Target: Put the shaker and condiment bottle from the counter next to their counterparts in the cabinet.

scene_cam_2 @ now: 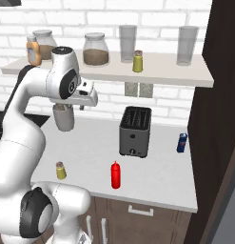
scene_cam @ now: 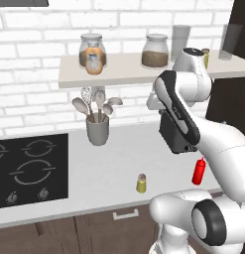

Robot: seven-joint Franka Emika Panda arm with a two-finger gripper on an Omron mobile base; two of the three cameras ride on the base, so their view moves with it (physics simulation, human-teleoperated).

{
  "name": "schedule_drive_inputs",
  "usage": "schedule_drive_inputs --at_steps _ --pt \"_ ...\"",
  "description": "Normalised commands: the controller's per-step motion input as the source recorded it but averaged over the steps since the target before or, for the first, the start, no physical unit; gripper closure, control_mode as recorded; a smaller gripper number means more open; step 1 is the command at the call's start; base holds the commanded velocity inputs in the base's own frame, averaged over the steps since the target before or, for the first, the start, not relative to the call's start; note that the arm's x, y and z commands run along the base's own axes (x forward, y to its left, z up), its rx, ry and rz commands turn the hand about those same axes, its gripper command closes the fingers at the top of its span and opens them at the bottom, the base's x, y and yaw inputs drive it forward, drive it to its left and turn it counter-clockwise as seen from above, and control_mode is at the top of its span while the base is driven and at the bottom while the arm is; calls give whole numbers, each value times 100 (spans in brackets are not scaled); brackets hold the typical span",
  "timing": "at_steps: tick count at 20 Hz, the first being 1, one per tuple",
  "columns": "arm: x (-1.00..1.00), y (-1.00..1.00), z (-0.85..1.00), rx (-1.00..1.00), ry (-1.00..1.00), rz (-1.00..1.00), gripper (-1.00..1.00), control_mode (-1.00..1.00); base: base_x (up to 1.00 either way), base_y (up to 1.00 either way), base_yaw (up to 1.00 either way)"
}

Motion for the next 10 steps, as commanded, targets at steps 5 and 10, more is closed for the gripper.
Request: schedule_drive_inputs --at_steps 5,10 --pt "-11 12 -3 0 0 0 -100 -100 0 0 0" --pt "-5 33 -5 -8 0 -8 -100 -100 0 0 0"
